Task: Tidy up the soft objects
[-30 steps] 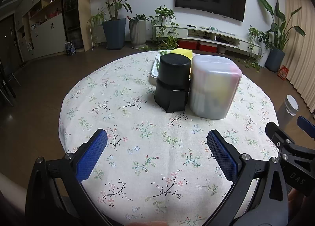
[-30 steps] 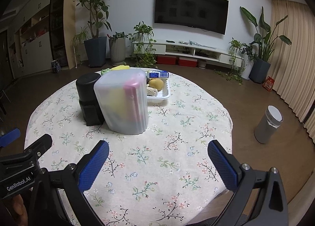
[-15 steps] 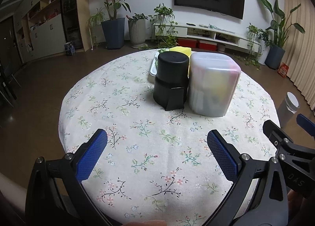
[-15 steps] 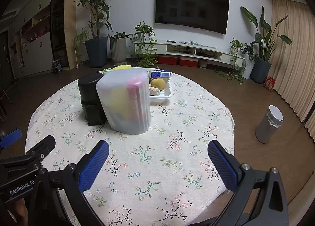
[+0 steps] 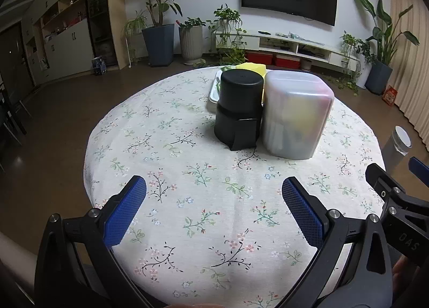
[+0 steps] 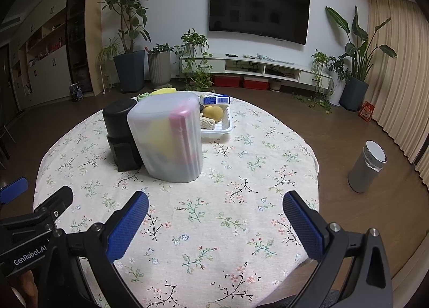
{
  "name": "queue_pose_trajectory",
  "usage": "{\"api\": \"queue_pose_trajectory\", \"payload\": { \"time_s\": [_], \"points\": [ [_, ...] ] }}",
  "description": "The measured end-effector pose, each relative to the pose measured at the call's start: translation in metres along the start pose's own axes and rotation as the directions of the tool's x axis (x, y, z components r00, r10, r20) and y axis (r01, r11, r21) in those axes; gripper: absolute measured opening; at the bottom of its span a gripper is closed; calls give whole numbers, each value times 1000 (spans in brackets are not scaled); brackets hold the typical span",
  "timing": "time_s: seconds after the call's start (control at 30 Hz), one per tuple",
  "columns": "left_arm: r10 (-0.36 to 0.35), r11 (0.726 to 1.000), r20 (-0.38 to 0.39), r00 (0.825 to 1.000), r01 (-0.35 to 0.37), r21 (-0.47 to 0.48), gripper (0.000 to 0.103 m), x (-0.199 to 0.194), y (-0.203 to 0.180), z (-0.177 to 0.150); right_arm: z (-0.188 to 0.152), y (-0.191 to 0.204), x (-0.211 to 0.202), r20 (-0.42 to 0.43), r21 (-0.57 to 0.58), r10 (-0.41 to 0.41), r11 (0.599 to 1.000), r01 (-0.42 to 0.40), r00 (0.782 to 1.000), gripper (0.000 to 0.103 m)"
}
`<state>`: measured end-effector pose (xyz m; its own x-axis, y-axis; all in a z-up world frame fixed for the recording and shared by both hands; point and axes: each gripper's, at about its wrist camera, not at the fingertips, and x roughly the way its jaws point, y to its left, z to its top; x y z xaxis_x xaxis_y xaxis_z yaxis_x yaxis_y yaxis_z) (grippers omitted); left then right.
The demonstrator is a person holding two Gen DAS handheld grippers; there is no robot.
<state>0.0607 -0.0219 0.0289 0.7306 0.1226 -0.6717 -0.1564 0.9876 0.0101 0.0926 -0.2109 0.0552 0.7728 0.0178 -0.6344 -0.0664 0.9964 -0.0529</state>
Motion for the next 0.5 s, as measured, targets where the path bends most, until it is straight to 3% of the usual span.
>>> {"api": "queue_pose_trajectory", "payload": {
  "time_s": [0.5],
  "points": [
    [5, 1000, 0, 1000, -5, 1, 103, 0, 0, -1, 0, 2, -1, 0, 0, -1, 1000, 1, 1000, 103]
  ]
}}
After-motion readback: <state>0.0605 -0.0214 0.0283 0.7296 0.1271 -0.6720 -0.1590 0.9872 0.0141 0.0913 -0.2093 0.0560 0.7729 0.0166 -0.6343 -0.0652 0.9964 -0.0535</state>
